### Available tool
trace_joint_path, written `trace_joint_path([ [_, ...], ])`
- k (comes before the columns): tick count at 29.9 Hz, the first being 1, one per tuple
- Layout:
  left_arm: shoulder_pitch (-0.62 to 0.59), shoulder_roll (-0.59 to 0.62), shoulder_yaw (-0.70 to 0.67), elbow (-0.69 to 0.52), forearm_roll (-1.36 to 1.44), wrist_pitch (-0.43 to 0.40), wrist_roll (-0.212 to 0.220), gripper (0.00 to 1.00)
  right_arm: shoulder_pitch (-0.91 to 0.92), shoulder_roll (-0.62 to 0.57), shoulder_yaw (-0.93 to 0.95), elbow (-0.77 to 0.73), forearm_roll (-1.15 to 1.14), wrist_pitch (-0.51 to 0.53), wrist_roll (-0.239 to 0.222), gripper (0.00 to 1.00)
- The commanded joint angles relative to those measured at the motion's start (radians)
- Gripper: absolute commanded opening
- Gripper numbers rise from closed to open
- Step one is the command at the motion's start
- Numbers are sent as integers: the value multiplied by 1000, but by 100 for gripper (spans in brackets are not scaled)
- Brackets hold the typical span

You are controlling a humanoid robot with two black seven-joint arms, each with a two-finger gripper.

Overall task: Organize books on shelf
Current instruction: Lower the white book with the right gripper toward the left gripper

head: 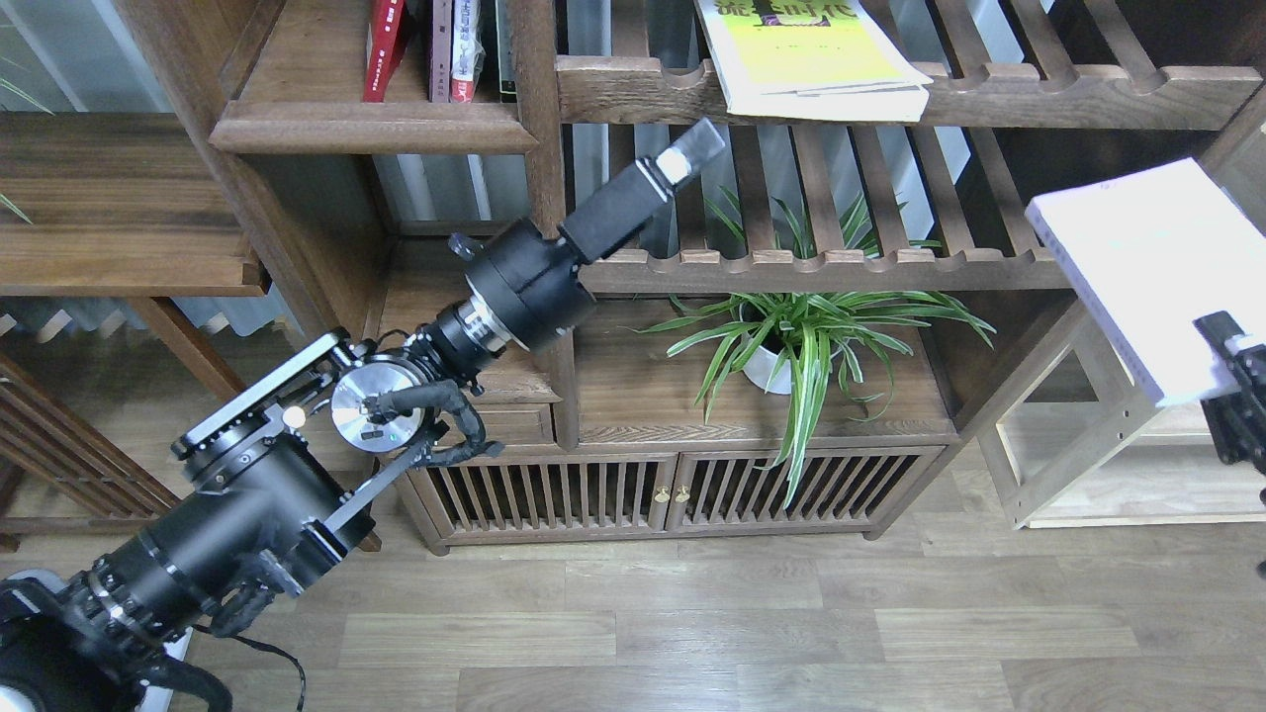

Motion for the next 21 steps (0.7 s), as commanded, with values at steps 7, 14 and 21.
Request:
trace_joint_path([
  [7, 91, -27, 73, 36, -3, 0, -1, 99, 19, 14, -90, 1, -20, 0, 7, 3],
  [14, 142, -27, 75, 53, -20, 0, -1, 98, 120, 66, -166, -1, -21, 0, 19, 4],
  [21, 148, -27, 73, 67, -119, 0, -1, 98, 215, 173, -227, -1, -52, 0, 22, 4],
])
